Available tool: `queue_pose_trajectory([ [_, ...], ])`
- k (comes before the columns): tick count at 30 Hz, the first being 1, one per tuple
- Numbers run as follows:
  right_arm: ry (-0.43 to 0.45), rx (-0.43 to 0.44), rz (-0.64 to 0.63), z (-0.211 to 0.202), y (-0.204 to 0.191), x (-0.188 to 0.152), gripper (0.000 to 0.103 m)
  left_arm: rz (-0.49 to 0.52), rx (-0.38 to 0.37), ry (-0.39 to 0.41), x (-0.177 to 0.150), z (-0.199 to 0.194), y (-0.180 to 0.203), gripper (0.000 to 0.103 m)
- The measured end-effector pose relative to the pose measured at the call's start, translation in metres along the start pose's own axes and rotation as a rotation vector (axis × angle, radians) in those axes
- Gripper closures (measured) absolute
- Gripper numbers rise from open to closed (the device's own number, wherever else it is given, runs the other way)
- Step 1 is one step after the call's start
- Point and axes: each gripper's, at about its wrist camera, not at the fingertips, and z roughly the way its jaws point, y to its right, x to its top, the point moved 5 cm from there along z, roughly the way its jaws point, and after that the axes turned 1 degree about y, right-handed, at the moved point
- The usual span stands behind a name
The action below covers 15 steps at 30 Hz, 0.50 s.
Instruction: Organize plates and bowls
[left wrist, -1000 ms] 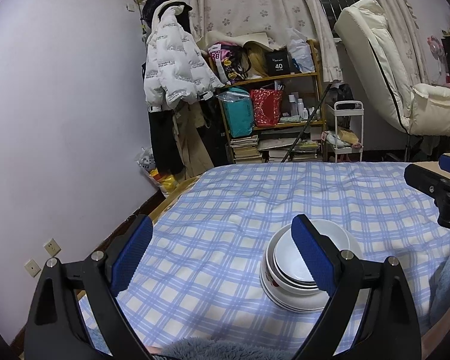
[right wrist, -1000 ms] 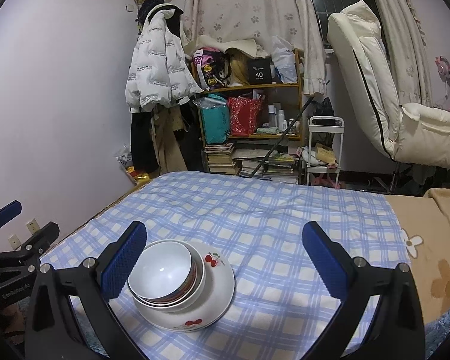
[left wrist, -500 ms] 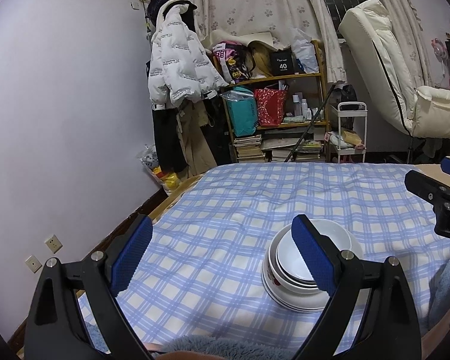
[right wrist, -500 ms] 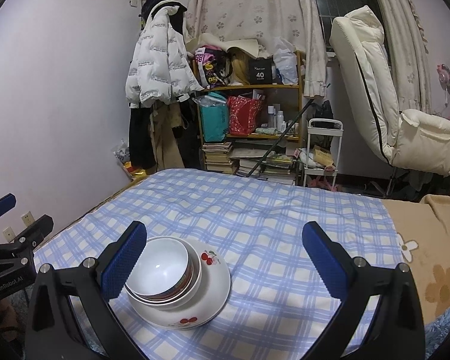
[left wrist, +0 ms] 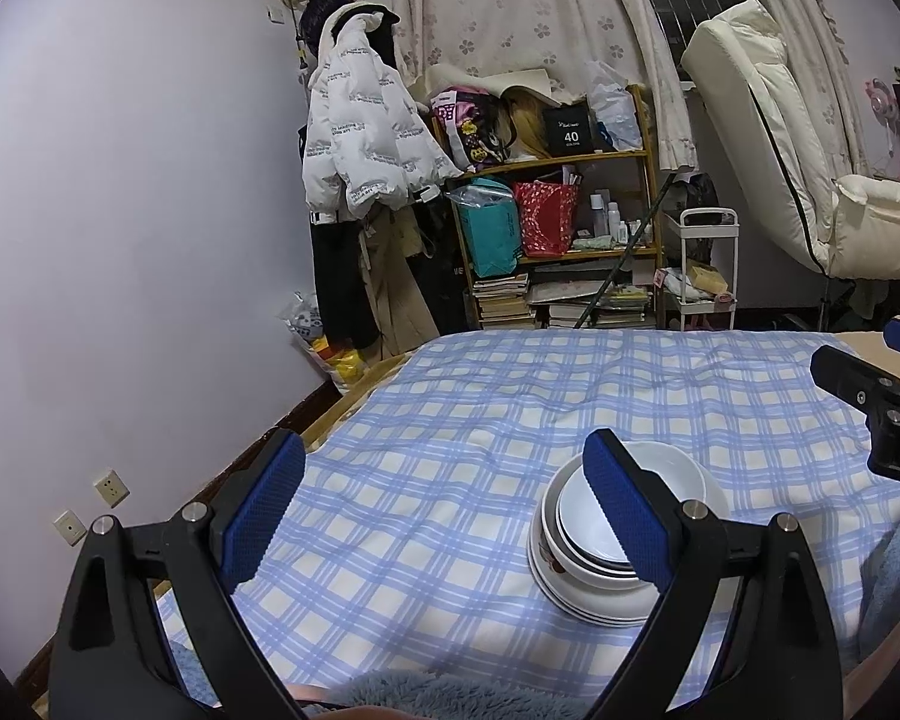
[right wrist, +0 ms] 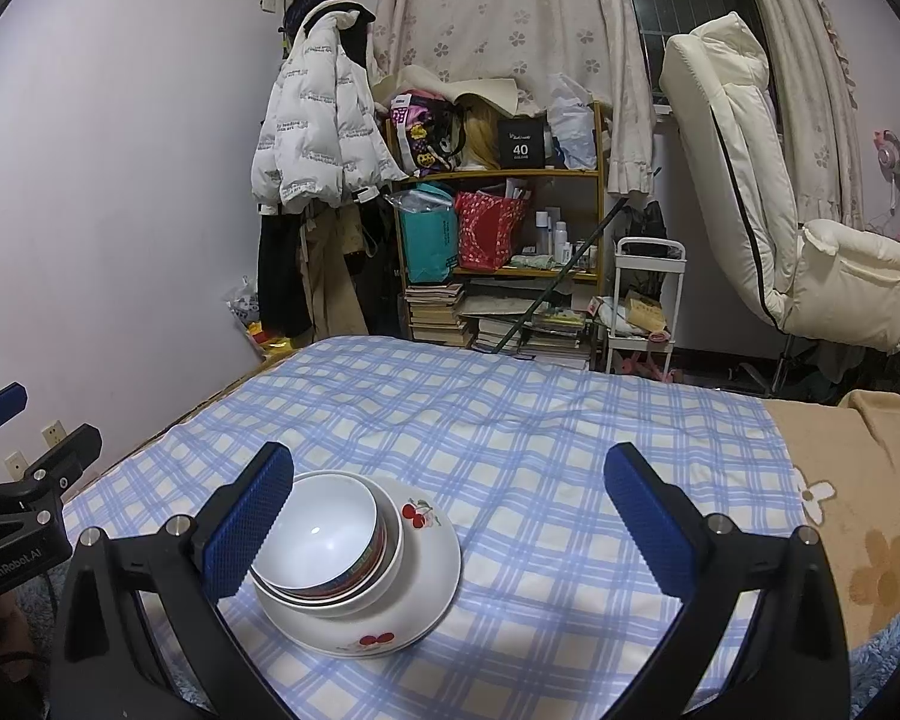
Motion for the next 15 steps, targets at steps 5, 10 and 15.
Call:
queue_pose_trajectory([
  [5,-0.001,-0.003,-0.001,-0.0002,-0.0001,-0.0002,0.000,-0.001,0.002,0.000,-0.0001,0.0002,-0.0005,0.010],
  [10,0.000,0.000,-0.001,-0.0001,0.0001,0.0002,0.000,0.000,0.002,0.001,0.0003,-0.0003,-0.0010,0.010],
  [15,-0.001,0.000,0.000,0.0002,-0.0003,-0.0001,0.000,-0.003,0.008,0.007,0.0014,-0.0010,-0.0036,0.010],
])
